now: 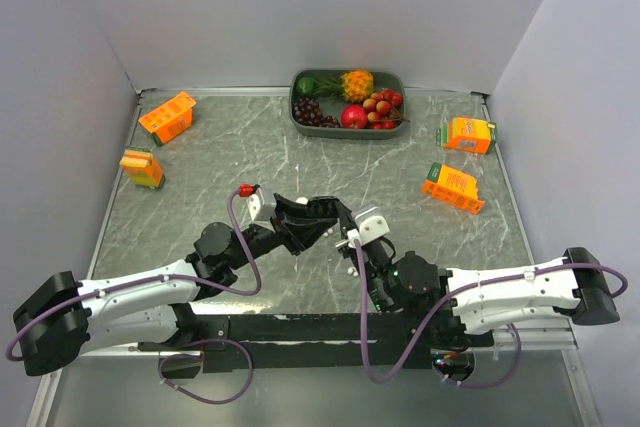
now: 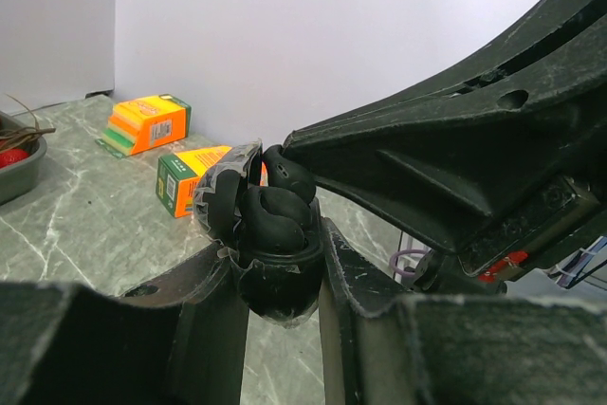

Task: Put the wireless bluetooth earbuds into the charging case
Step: Place the earbud in the charging case, then adjust the earbud with the charging case.

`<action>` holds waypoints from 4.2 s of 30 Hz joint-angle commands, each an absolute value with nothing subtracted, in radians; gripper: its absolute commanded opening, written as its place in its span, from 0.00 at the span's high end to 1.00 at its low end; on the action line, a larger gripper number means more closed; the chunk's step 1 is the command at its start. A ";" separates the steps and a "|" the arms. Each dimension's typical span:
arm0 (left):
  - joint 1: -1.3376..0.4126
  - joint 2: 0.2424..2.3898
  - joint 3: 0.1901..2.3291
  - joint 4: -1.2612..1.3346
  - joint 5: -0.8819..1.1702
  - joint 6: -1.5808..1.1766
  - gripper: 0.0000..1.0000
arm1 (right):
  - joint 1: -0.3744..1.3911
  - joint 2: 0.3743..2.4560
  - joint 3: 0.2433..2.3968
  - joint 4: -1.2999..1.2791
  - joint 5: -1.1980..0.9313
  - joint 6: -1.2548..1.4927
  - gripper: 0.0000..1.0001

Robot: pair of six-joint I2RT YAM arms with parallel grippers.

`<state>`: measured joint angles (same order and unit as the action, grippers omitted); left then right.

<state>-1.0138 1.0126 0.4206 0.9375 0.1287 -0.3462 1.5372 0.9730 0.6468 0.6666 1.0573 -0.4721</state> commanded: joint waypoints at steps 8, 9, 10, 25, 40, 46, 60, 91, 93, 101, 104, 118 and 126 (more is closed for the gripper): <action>-1.012 1.002 0.423 1.009 0.130 -0.360 0.99 | 1.534 0.992 0.712 0.660 1.083 -0.448 1.00; -1.012 1.002 0.425 1.009 0.130 -0.359 0.99 | 1.534 0.989 0.713 0.652 1.081 -0.443 1.00; -1.012 1.000 0.425 1.008 0.127 -0.357 0.99 | 1.532 0.986 0.715 0.619 1.075 -0.424 1.00; -1.012 0.977 0.422 1.034 0.075 -0.356 0.99 | 1.534 0.950 0.741 0.365 1.029 -0.261 1.00; -1.011 0.991 0.436 1.042 0.075 -0.359 0.99 | 1.546 0.881 0.730 0.232 0.868 -0.226 1.00; -1.011 0.997 0.440 1.043 0.081 -0.362 0.99 | 1.548 0.885 0.738 0.198 0.851 -0.213 1.00; -1.011 0.960 0.402 1.022 0.075 -0.362 0.99 | 1.546 0.796 0.824 0.209 0.882 -0.255 0.68; -0.973 0.824 0.379 0.818 0.582 -0.253 0.99 | 1.336 0.937 1.338 -0.633 0.077 0.051 0.44; -0.973 0.815 0.380 0.807 0.577 -0.255 0.99 | 1.338 0.963 1.338 -0.650 0.084 0.055 0.44; -0.974 0.799 0.393 0.770 0.540 -0.267 0.99 | 1.338 1.014 1.327 -0.650 0.110 0.092 0.45; -0.974 0.799 0.394 0.772 0.532 -0.271 0.99 | 1.338 1.034 1.338 -0.657 0.127 0.103 0.45; -0.974 0.799 0.379 0.810 0.512 -0.305 0.99 | 1.338 1.058 1.348 -0.701 0.268 0.183 0.44; -0.974 0.796 0.377 0.815 0.505 -0.313 0.99 | 1.335 1.075 1.354 -0.709 0.267 0.193 0.46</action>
